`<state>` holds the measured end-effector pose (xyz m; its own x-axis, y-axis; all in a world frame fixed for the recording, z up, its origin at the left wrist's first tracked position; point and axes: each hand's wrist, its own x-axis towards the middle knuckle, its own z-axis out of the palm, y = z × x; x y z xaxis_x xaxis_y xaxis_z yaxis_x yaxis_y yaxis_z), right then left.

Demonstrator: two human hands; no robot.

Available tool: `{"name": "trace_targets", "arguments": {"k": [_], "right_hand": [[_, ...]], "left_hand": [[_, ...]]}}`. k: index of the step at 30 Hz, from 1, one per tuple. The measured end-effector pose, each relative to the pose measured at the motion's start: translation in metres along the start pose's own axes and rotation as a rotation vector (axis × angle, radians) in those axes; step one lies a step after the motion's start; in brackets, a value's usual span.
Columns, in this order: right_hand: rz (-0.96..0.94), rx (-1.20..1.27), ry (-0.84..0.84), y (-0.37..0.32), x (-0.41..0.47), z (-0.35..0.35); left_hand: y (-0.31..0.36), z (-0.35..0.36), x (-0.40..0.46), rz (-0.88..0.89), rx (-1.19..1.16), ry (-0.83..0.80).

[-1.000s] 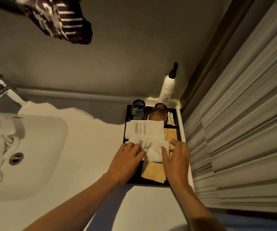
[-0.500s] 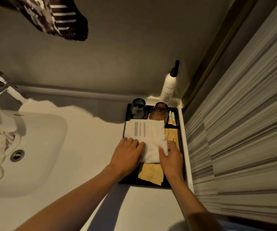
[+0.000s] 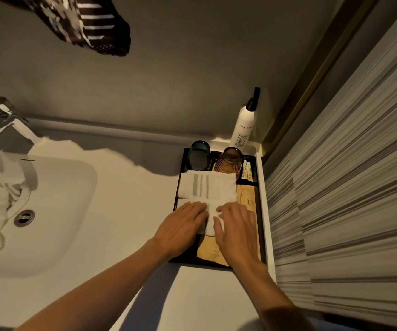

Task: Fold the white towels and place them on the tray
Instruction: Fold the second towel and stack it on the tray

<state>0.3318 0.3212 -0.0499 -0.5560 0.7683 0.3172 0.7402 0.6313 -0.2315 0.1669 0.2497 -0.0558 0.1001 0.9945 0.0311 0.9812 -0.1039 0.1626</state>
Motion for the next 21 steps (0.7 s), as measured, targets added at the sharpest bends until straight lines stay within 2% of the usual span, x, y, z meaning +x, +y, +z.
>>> {"name": "trace_targets", "arguments": {"k": [1, 3, 7, 12, 16, 21], "right_hand": [[-0.049, -0.008, -0.025, 0.0, -0.003, 0.004], [-0.02, -0.035, -0.103, 0.002, -0.009, 0.013], [0.014, -0.082, -0.191, 0.001, -0.014, 0.022], [0.0, -0.098, -0.183, 0.0, -0.001, 0.011], [-0.069, -0.071, -0.147, -0.026, 0.019, -0.012], [-0.069, 0.257, -0.073, -0.115, 0.055, -0.024]], "left_hand": [[-0.001, 0.004, -0.003, 0.018, 0.006, 0.015], [-0.004, 0.011, -0.01, 0.023, 0.047, 0.011], [-0.003, 0.009, -0.008, -0.03, -0.019, -0.124], [-0.007, -0.006, 0.004, 0.006, -0.041, -0.203], [-0.012, -0.026, -0.001, 0.118, -0.018, -0.063], [-0.055, -0.082, -0.047, 0.023, -0.091, 0.113]]}}
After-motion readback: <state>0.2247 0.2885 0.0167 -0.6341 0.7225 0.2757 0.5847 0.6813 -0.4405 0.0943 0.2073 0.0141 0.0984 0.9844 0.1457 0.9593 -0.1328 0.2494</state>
